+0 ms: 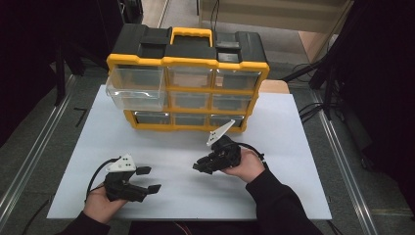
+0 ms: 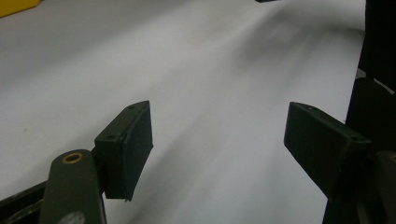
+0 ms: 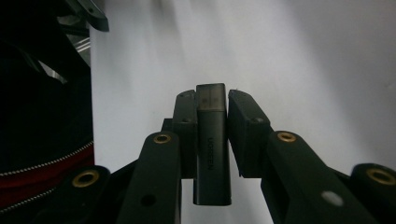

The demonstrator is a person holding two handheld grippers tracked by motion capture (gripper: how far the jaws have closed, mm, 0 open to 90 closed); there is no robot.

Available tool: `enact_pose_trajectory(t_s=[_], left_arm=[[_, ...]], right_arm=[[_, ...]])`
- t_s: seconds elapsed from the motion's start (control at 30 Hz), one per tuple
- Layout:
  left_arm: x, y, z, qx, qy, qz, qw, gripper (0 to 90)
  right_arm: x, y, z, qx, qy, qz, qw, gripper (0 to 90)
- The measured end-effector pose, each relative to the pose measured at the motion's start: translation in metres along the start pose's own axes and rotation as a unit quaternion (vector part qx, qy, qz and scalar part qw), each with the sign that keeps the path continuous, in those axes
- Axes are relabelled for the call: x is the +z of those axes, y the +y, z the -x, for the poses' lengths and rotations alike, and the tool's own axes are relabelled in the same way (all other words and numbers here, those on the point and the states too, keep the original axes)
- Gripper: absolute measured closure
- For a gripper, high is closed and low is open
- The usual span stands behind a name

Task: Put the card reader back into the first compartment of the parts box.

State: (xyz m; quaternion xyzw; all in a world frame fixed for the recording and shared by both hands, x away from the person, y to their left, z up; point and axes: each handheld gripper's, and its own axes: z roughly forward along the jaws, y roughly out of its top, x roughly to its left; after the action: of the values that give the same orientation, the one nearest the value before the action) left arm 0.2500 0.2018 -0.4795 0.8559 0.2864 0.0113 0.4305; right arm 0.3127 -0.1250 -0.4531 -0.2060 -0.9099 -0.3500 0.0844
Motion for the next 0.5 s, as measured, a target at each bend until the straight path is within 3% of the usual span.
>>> enact_pose_trajectory(t_s=[0.5], left_arm=[[0.0,0.0,0.0,0.001,0.001,0.002,1.0,25.2]], right_arm=[[-0.023,0.035,-0.002,-0.021,0.021,0.0,0.9996,71.6]])
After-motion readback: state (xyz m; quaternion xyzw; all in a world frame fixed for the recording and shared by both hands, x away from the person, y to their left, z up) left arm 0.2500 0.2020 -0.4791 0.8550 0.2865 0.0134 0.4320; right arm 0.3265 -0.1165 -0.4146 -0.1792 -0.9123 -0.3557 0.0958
